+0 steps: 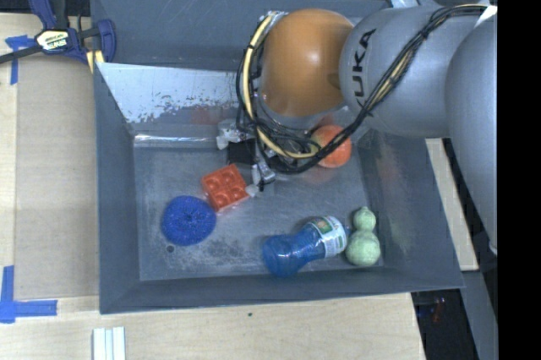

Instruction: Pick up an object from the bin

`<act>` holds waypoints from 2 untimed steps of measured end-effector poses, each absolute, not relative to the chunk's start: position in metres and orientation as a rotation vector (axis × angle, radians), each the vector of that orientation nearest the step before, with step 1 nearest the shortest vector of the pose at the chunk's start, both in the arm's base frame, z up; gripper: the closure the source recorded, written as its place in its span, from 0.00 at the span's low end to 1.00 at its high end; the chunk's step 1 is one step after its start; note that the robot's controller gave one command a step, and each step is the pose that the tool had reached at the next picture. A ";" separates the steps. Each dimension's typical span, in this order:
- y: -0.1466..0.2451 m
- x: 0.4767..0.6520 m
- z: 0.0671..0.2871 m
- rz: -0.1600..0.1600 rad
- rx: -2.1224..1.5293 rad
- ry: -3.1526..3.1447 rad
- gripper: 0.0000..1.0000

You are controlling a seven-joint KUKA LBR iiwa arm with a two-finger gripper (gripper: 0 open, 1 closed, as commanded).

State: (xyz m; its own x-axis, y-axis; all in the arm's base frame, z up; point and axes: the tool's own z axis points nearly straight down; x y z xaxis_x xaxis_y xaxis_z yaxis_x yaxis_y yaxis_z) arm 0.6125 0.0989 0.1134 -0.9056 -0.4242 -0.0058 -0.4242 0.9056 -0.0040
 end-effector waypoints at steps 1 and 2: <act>0.095 0.623 0.071 0.004 -0.818 3.019 0.00; 0.104 0.610 0.072 0.004 -0.665 3.051 1.00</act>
Offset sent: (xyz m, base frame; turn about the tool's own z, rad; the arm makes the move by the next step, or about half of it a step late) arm -0.0050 0.0051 -0.0434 0.0069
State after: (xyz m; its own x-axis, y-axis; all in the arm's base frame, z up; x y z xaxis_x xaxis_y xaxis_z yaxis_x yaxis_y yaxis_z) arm 0.6095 0.1042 0.0720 -0.9092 -0.4159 -0.0189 -0.4159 0.9094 -0.0016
